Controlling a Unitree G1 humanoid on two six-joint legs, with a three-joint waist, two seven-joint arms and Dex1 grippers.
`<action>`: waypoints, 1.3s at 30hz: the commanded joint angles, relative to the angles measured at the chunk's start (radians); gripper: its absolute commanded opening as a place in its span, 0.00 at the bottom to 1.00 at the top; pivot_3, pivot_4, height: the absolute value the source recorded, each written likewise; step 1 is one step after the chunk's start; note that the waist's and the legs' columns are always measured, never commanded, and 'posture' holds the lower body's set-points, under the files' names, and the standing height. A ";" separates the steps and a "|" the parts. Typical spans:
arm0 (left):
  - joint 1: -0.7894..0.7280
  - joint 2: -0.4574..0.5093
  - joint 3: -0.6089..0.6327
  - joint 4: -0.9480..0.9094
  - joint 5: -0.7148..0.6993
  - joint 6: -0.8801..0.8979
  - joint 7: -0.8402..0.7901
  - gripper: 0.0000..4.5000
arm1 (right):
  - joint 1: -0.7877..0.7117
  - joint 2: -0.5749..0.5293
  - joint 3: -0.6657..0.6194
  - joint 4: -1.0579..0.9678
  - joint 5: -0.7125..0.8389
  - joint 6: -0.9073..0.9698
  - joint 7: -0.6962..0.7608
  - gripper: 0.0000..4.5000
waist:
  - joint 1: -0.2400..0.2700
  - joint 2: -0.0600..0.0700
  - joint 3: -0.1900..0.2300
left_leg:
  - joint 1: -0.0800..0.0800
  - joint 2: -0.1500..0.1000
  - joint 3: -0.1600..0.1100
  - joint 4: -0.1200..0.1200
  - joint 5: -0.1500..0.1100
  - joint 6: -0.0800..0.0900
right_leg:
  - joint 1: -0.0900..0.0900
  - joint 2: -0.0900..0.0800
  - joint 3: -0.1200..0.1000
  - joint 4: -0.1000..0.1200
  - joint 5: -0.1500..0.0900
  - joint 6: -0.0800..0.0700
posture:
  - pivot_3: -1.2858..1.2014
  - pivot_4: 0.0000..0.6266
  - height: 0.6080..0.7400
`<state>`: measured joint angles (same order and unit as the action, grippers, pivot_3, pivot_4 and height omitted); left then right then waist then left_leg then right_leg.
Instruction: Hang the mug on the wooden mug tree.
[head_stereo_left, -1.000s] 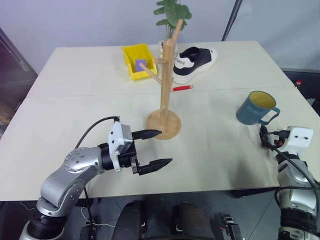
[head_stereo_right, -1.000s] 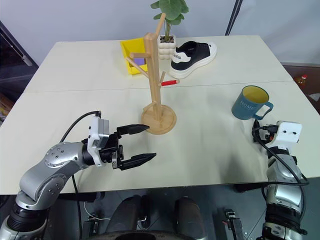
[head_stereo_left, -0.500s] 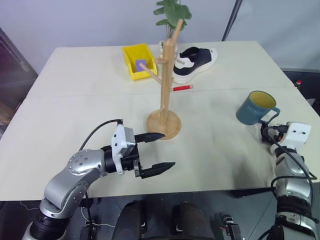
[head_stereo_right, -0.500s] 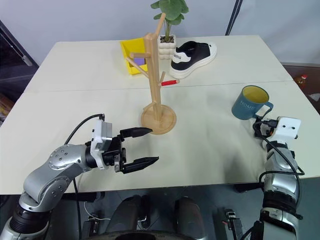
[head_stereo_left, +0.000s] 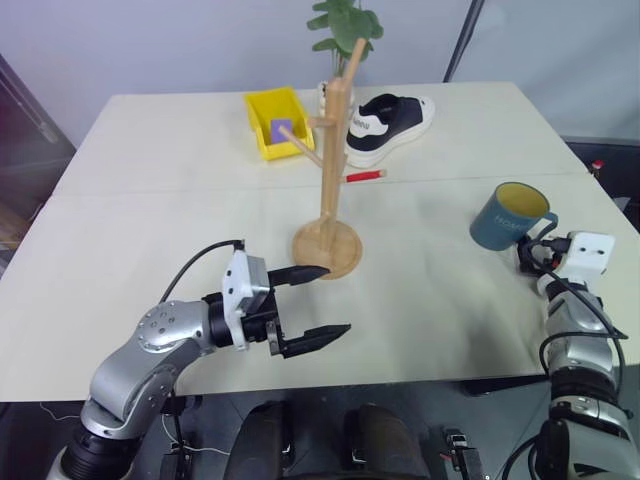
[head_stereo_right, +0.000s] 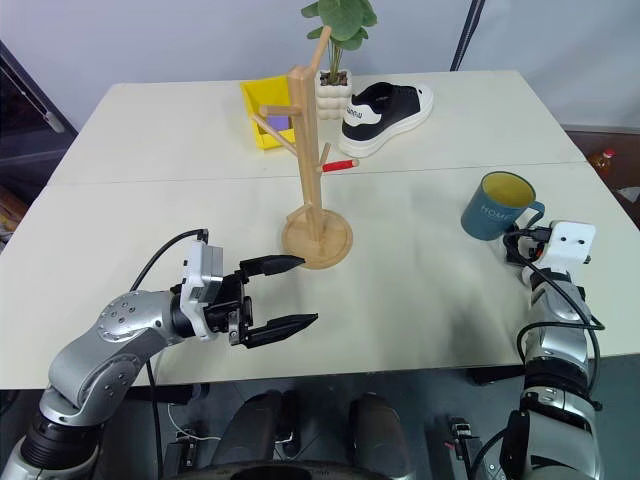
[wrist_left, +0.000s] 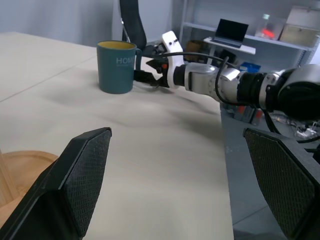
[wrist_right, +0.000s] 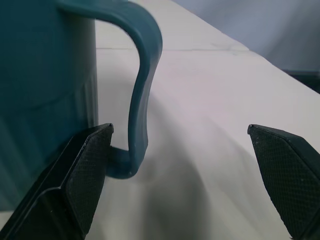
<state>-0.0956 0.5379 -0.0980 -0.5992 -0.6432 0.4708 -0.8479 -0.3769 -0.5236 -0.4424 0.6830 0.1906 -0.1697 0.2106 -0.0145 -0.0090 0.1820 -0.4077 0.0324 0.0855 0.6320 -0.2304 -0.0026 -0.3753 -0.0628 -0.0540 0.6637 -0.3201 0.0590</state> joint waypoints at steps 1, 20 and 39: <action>-0.016 -0.009 0.001 -0.013 -0.005 -0.018 0.000 1.00 | -0.028 -0.016 0.002 0.019 0.016 -0.038 0.032 0.80 | -0.001 0.000 0.000 | 0.000 0.000 0.000 0.000 0.000 0.000 | 0.000 0.000 0.000 0.000 0.000 0.000 | 0.52 0.24 1.00; 0.018 0.004 0.062 0.023 0.011 -0.046 0.021 1.00 | 0.188 -0.062 0.152 -0.570 0.057 0.022 0.313 0.00 | -0.002 0.002 0.001 | 0.000 0.000 0.000 -0.001 0.000 0.000 | 0.000 0.000 0.000 0.000 0.000 0.000 | 0.52 0.24 1.00; -0.022 0.086 0.235 0.081 -0.062 -0.028 -0.003 1.00 | -0.098 -0.243 0.434 -0.999 -0.029 0.361 0.517 0.00 | 0.003 -0.002 0.004 | -0.002 0.001 -0.001 0.000 0.000 0.000 | -0.002 -0.002 0.000 -0.001 0.000 0.000 | 0.52 0.24 1.00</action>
<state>-0.1032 0.6133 0.1052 -0.4752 -0.6704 0.4345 -0.8585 -0.4523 -0.7600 0.0014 -0.3110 0.1669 0.2055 0.7205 -0.0115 -0.0114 0.1857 -0.4097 0.0329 0.0849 0.6317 -0.2308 -0.0024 -0.3774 -0.0644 -0.0545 0.6630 -0.3202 0.0588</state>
